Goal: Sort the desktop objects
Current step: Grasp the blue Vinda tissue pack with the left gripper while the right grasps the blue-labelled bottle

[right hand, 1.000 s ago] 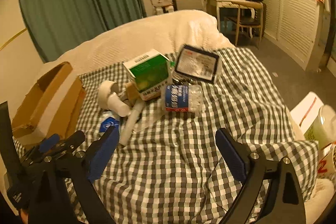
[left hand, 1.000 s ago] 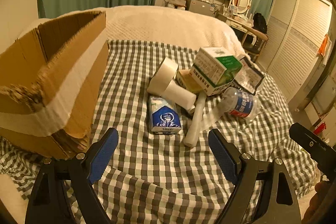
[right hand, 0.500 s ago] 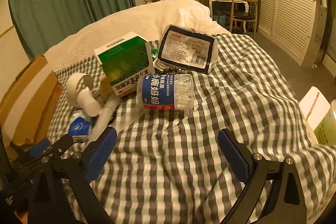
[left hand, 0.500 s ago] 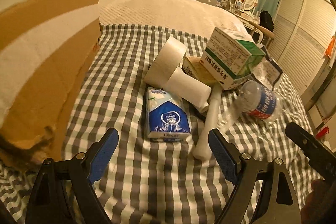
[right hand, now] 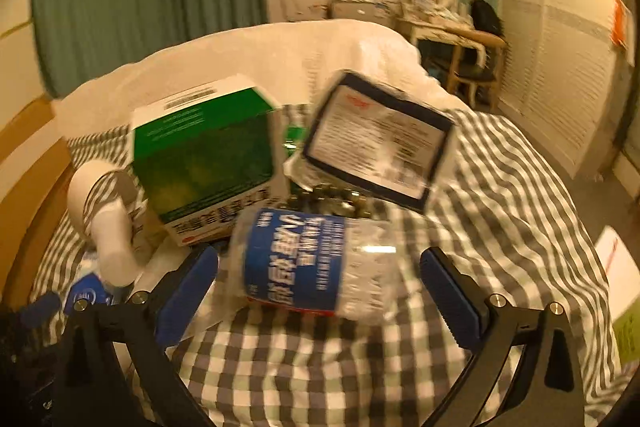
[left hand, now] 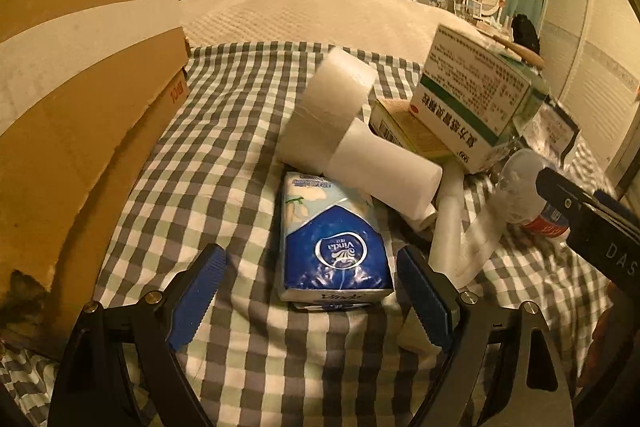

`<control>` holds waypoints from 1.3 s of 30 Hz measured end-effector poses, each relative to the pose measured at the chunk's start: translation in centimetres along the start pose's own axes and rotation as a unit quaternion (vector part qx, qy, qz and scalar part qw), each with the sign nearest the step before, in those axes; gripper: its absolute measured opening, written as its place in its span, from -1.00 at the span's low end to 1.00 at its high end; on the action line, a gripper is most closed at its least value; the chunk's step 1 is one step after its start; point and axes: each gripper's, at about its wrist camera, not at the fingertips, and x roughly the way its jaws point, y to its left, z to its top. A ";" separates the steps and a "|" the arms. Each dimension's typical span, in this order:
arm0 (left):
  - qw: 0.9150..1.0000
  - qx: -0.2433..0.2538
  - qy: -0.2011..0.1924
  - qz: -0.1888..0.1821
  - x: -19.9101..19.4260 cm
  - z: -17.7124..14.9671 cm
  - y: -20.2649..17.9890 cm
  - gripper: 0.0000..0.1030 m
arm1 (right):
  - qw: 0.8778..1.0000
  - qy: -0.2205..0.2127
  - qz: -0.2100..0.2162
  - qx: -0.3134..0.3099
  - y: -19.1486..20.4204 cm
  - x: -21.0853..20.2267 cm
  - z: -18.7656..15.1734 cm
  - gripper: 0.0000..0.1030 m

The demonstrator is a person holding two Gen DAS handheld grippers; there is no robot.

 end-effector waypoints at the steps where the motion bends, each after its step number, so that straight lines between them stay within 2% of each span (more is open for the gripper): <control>1: 1.000 0.002 0.001 0.006 0.2 -0.1 0.0 0.75 | 1.000 -0.003 -0.003 -0.009 0.3 0.1 -0.1 0.99; 6: 1.000 -0.005 -0.001 0.011 0.4 0.0 0.3 0.75 | 1.000 0.010 -0.014 -0.001 -0.2 1.6 -0.6 0.99; 9: 1.000 -0.010 -0.004 0.005 0.4 0.1 0.7 0.74 | 0.999 0.023 0.003 0.026 -1.2 2.2 -0.9 0.99; 13: 1.000 -0.014 -0.002 -0.001 0.4 0.2 1.0 0.67 | 0.999 0.022 0.001 0.025 -1.4 1.9 -0.9 0.99; 19: 1.000 0.005 0.010 0.008 0.6 0.4 0.2 0.63 | 0.999 0.022 -0.003 0.036 -1.6 1.3 -0.6 0.99; 22: 0.999 0.021 0.020 0.024 1.2 0.5 -0.2 0.70 | 0.999 0.025 -0.003 0.036 -1.5 1.2 -0.5 0.99; 25: 0.999 0.020 0.019 0.022 1.3 0.6 0.0 0.71 | 0.999 0.025 0.000 0.027 -1.3 1.3 -0.6 0.99; 28: 1.000 0.019 0.017 0.015 1.2 0.6 0.2 0.56 | 0.999 0.029 0.004 0.024 -1.2 1.4 -0.8 0.99; 29: 1.000 0.019 0.015 0.016 1.1 0.6 0.2 0.44 | 0.999 0.032 0.007 0.027 -1.3 1.5 -0.8 0.96; 32: 1.000 0.021 0.012 0.017 0.9 0.7 0.3 0.11 | 0.998 0.037 0.032 0.038 -1.6 1.5 -0.8 0.76; 39: 1.000 0.009 0.008 0.007 0.3 0.7 0.7 0.03 | 0.997 0.039 0.043 0.048 -2.4 1.4 -0.5 0.75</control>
